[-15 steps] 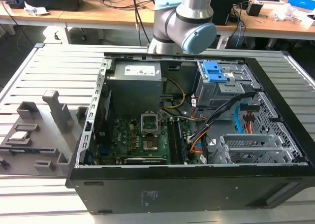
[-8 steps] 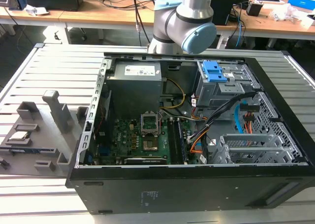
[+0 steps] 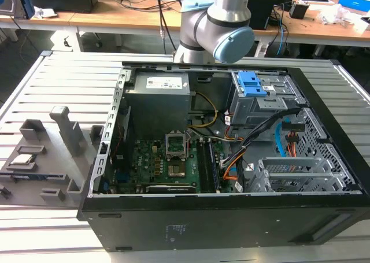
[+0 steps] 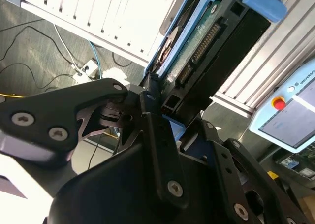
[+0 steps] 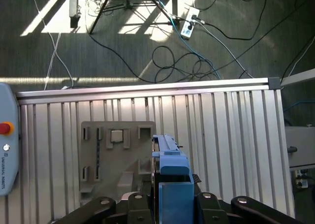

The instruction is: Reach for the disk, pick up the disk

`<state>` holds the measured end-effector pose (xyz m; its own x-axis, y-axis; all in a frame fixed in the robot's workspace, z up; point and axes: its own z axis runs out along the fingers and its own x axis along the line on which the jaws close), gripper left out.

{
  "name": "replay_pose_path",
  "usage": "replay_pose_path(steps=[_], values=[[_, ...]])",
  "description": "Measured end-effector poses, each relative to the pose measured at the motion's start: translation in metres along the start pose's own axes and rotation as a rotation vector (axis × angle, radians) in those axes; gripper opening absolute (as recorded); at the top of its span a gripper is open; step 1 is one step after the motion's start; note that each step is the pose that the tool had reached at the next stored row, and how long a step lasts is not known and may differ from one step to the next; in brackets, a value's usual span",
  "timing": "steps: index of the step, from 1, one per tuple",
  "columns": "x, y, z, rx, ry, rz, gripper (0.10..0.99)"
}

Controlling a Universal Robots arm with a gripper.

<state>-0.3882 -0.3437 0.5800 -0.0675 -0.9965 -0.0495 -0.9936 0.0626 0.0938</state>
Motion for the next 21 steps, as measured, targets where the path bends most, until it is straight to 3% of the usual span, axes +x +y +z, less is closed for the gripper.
replay_pose_path(steps=[17, 21], values=[[0.0013, -0.0028, 0.0265, 0.0, 0.0, 0.0, 0.365], [0.0019, -0.0039, 0.0376, -0.001, 0.0001, 0.0, 0.365]])
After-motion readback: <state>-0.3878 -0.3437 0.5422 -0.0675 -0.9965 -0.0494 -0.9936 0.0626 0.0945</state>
